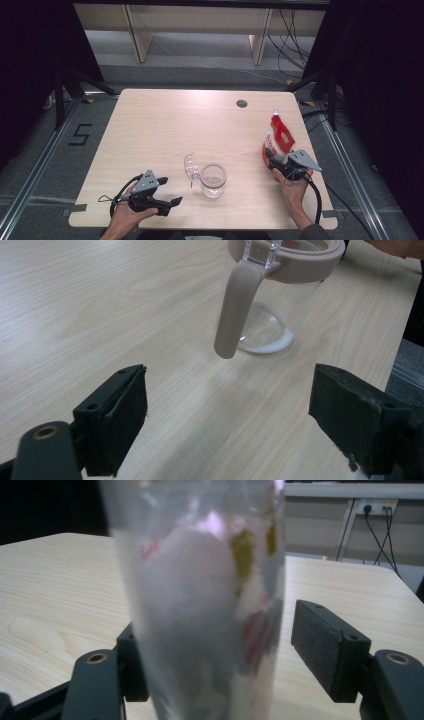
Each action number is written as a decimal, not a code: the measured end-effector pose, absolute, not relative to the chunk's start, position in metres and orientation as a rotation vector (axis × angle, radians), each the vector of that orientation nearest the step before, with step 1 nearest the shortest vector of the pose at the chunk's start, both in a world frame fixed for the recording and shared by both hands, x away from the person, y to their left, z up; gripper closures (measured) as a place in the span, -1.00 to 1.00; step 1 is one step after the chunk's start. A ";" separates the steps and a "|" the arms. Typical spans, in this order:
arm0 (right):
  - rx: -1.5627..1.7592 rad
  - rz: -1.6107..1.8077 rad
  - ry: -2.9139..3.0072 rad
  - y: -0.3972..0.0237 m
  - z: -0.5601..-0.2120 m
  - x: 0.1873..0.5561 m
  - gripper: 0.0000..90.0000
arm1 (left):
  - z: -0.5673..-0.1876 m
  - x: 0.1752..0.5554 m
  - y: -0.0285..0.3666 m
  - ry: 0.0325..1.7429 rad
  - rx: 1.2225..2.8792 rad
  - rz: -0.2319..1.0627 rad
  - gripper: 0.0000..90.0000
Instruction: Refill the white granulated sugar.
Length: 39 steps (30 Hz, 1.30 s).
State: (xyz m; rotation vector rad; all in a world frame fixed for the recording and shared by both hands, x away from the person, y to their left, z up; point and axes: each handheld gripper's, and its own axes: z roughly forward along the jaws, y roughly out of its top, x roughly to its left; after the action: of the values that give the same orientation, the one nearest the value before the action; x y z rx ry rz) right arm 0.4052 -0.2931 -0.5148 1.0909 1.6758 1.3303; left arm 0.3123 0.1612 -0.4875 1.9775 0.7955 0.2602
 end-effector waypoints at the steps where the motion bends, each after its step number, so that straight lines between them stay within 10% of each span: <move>1: 1.075 1.356 1.674 -0.293 -0.515 0.407 -0.27 | -0.487 0.312 0.161 0.792 1.982 0.254 -0.66; 16: 1.047 1.355 1.688 -0.294 -0.514 0.407 0.14 | -0.486 0.311 0.161 0.793 1.977 0.262 -0.66; 39: 0.707 1.149 1.869 -0.287 -0.489 0.386 0.23 | -0.486 0.315 0.166 0.789 1.978 0.263 -0.66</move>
State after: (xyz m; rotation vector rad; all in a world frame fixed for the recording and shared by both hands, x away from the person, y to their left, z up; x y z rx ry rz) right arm 0.3859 -0.2868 -0.4885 0.7068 1.8685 1.1486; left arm 0.3148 0.1659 -0.4865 1.9778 0.7894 0.2634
